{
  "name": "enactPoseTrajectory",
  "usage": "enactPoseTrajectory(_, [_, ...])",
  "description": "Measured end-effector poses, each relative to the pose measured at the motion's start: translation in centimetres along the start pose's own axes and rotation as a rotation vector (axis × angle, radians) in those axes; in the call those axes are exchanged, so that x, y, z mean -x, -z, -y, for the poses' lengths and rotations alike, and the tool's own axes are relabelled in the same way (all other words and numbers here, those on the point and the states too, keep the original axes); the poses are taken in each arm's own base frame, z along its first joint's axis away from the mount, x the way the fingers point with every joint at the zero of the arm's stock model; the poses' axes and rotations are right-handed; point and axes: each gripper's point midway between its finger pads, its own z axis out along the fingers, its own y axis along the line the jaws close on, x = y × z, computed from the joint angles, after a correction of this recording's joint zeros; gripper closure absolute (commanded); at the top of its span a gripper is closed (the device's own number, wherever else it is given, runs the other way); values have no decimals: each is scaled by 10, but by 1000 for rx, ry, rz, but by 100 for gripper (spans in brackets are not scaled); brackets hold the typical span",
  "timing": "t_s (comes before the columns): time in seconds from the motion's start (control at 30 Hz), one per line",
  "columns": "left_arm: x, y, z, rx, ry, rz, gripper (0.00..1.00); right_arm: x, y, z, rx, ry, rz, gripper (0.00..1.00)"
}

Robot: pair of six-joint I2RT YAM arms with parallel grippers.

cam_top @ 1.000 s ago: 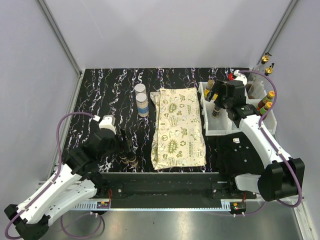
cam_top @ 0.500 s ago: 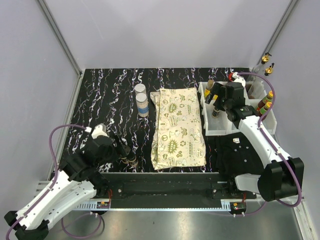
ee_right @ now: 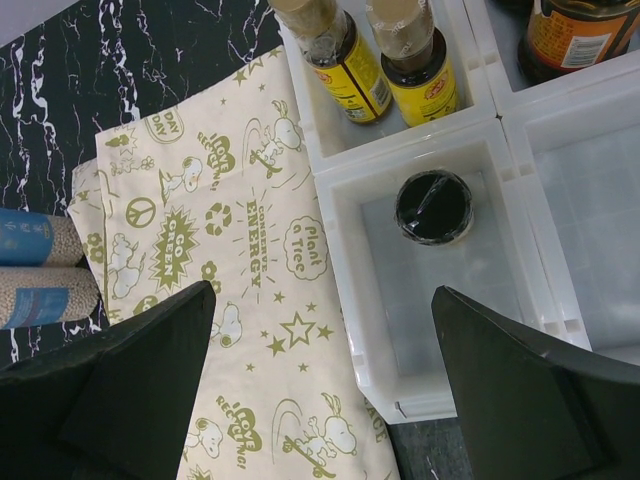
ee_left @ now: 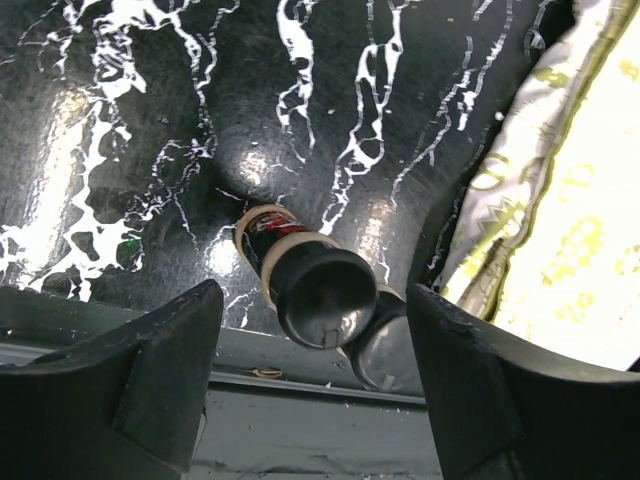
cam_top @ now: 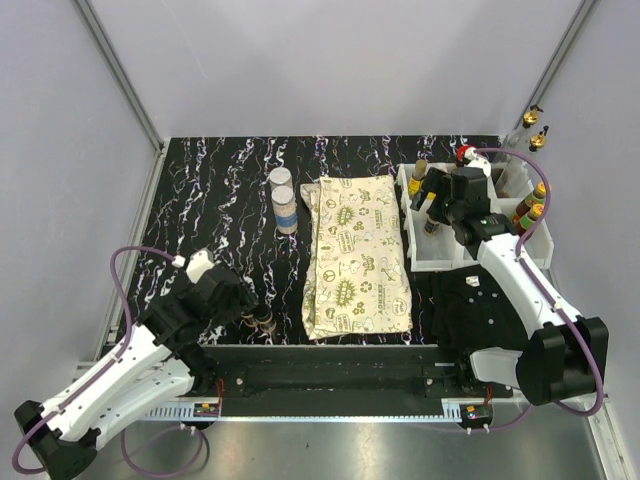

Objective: Organize the condiment bottles
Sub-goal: Pick up the bottle from the corner of the board.

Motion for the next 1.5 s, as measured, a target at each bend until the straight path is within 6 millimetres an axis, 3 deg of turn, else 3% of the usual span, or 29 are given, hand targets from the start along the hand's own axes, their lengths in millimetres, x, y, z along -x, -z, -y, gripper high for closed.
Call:
enactPoseTrajectory(0.27, [-3,-9,-6,58,-2,-3,33,-5,-1,3,-5,7,-8,0])
enactPoseTrajectory(0.37, [-3,-11,-6,66,-5,-4,40,-5,-1,3,-5,8,-7,0])
enactPoseTrajectory(0.6, [0,-14,-2,65,-8,13,60,-5,-1,4,-6,9,-8,0])
enactPoseTrajectory(0.87, [6,-15,-1,70,-16,40,99,-5,0,4,-5,11,-3,0])
enactPoseTrajectory(1.03, [17,-11,2,91,-64,69,100,-1,4,2,3,10,10,0])
enactPoseTrajectory(1.13, [38,-1,16,87,-120,116,100,5,11,0,16,6,32,0])
enactPoseTrajectory(1.37, [108,37,82,2,-249,269,100,26,37,-8,61,-7,110,0])
enactPoseTrajectory(1.5, [121,39,118,-42,-351,279,100,36,54,-11,81,-12,146,0])
